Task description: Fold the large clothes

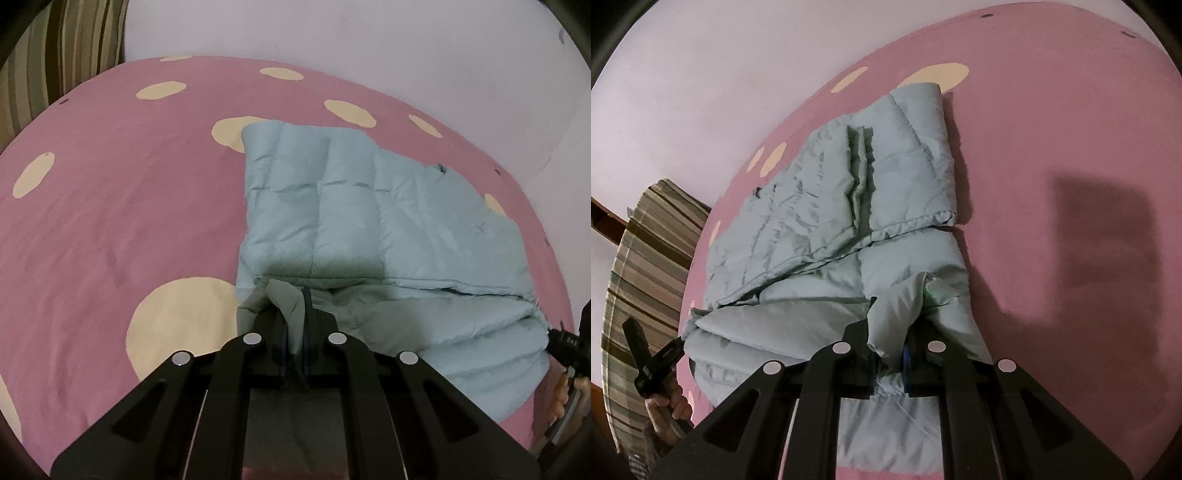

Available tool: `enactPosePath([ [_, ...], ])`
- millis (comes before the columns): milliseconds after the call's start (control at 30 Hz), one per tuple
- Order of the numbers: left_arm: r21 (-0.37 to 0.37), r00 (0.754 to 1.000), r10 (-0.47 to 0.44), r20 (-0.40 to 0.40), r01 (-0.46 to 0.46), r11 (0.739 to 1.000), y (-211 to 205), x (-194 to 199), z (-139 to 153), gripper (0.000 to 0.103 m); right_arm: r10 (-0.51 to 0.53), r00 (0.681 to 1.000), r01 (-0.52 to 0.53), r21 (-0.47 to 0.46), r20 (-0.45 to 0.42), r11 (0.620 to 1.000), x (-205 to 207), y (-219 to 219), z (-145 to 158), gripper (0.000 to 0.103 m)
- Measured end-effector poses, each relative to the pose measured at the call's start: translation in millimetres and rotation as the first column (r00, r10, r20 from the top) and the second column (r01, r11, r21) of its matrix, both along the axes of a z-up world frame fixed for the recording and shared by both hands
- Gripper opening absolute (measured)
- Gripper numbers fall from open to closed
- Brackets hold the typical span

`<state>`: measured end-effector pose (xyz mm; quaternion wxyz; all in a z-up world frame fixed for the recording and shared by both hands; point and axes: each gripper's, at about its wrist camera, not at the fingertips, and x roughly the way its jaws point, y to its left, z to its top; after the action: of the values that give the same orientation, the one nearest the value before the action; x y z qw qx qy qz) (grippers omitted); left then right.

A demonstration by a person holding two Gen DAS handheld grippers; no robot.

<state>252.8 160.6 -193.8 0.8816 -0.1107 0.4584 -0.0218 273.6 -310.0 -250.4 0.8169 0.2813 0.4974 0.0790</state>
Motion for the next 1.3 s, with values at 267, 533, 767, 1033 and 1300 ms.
enactPosePath([
  [267,-0.104,0.999,0.029,0.035,-0.026,0.994,17.4,-7.1,11.1,0.021,-0.006,1.000,0.005,0.014,0.026,1.000,-5.9,-5.7,13.3,0.017],
  [533,-0.131,0.990,0.080,0.120,-0.064,0.989,38.5,-31.4,38.4,0.059,-0.052,0.994,0.052,0.008,0.094,0.999,-24.7,-22.5,37.7,0.043],
  [767,-0.122,0.993,0.068,0.092,-0.057,0.991,51.6,-53.8,23.3,0.059,-0.091,0.990,0.092,-0.007,0.107,0.996,-46.3,-40.3,40.6,0.045],
  [1033,-0.125,0.998,0.040,0.051,-0.033,0.992,54.2,-63.8,4.2,0.059,-0.085,0.993,0.087,-0.022,0.081,0.996,-55.1,-43.1,29.5,0.045],
  [1300,-0.075,0.997,-0.049,0.064,0.054,0.996,33.4,-40.6,2.5,0.059,0.023,0.991,-0.010,-0.099,0.134,0.995,-27.5,-18.9,36.5,0.056],
])
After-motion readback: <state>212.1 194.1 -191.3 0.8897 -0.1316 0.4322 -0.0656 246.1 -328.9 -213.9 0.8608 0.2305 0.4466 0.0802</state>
